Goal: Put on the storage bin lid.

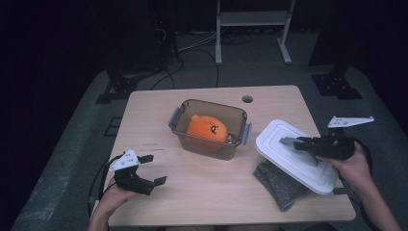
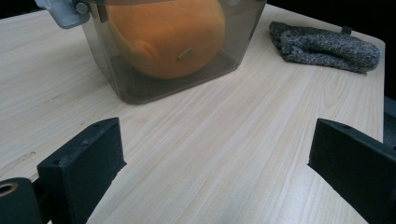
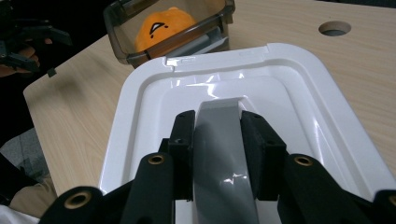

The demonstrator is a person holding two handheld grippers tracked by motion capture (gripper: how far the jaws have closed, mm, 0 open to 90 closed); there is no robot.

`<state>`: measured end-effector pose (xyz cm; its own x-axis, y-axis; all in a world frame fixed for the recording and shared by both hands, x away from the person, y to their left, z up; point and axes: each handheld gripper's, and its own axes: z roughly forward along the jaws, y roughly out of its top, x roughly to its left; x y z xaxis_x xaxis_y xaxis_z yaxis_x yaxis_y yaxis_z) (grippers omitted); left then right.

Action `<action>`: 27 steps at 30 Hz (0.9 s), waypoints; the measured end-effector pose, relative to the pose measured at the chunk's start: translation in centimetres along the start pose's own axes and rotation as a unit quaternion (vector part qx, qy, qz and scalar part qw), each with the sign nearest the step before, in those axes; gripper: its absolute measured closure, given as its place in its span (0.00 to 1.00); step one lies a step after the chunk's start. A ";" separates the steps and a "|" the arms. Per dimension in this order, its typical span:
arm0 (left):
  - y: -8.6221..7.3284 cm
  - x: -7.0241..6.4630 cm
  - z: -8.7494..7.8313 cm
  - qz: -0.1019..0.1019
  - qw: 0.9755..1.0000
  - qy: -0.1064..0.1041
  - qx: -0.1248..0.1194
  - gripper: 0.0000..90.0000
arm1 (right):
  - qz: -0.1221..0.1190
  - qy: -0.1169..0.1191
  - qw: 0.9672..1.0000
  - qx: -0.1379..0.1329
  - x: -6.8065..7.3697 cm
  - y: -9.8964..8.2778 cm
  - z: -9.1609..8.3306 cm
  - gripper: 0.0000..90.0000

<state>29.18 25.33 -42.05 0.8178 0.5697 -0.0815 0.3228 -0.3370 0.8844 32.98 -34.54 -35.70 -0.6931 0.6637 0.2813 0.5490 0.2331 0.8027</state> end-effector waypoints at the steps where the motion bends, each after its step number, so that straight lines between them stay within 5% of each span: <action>1: 0.0 0.0 0.0 0.000 1.000 0.000 0.000 0.03 | -0.001 0.001 1.000 0.001 0.1 0.2 0.0 0.73; 15: 0.1 -0.1 0.0 0.001 1.000 -0.001 -0.002 0.03 | -0.025 0.013 1.000 -0.003 1.7 4.0 -0.5 0.73; 27: 0.1 -0.1 0.0 0.001 1.000 -0.002 -0.004 0.03 | -0.055 0.031 0.998 0.007 3.3 8.1 1.0 0.73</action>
<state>29.16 25.27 -41.93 0.8205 0.5656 -0.0822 0.3174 -0.3314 0.8885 35.55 -29.73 -28.81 -0.7767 0.5885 0.2246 0.4747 0.3125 0.8228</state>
